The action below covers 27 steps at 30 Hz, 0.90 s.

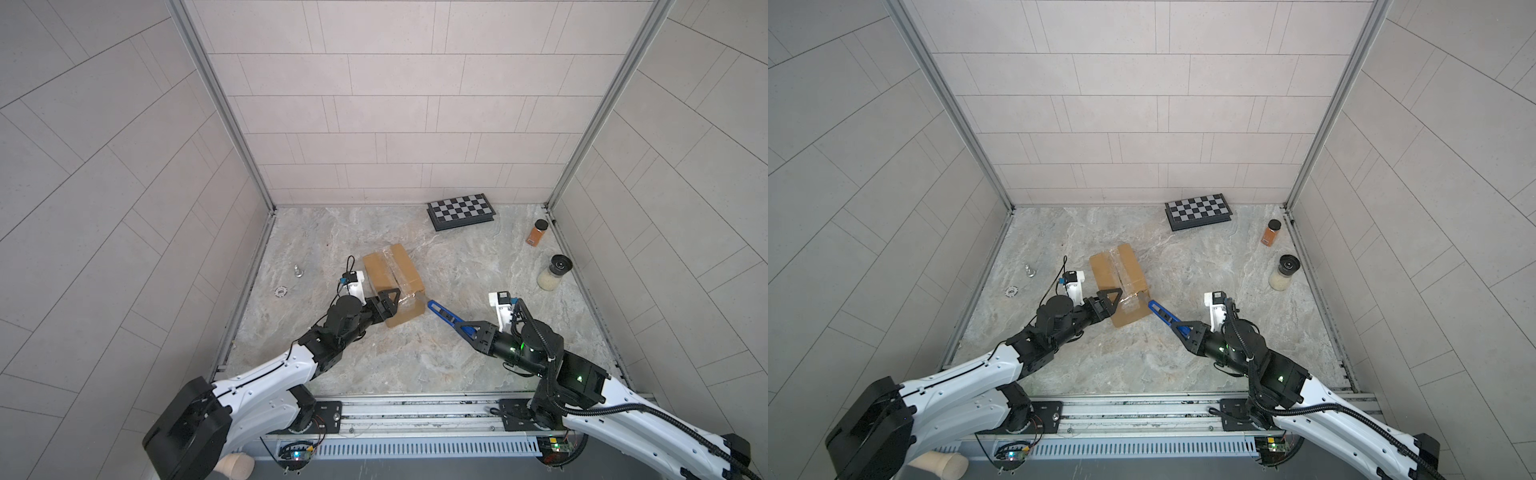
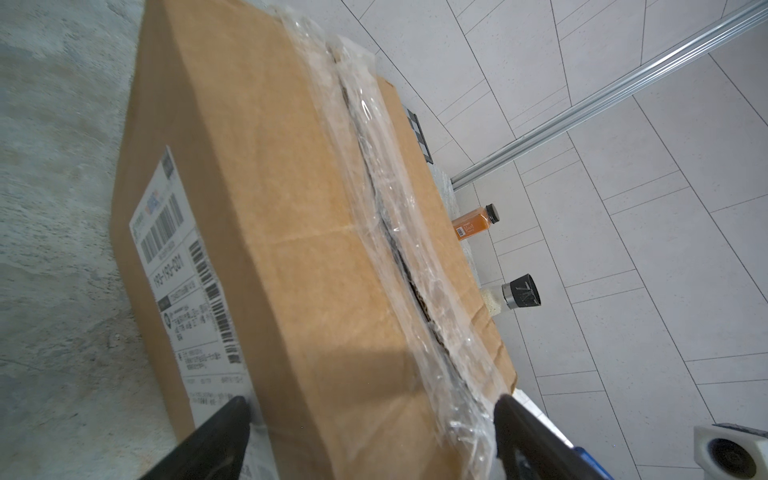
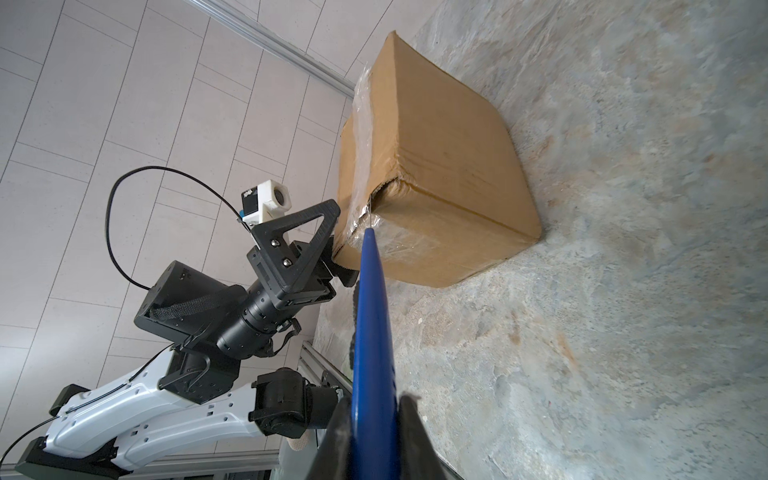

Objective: Unpack the express box

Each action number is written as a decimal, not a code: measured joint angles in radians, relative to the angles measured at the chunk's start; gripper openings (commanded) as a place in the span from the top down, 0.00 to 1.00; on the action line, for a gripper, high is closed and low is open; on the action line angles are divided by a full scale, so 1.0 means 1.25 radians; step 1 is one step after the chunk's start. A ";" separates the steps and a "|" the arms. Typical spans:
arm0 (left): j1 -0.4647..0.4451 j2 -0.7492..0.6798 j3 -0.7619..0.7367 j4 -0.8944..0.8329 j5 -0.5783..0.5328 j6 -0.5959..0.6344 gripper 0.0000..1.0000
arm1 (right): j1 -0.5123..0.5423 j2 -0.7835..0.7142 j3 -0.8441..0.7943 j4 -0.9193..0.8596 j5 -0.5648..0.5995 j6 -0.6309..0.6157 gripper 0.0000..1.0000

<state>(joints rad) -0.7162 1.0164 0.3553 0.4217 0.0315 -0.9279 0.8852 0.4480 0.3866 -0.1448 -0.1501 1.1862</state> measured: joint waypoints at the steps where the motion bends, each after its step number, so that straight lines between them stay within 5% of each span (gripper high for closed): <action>1: 0.000 0.001 0.000 0.001 0.000 -0.001 0.06 | 0.000 0.001 0.002 -0.001 0.000 0.000 1.00; 27: -0.005 0.017 0.009 0.007 -0.005 -0.005 0.06 | 0.000 0.067 -0.008 0.098 -0.002 0.057 1.00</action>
<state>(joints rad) -0.7227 1.0374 0.3664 0.4301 0.0250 -0.9337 0.8848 0.5316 0.3771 -0.0227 -0.1528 1.2572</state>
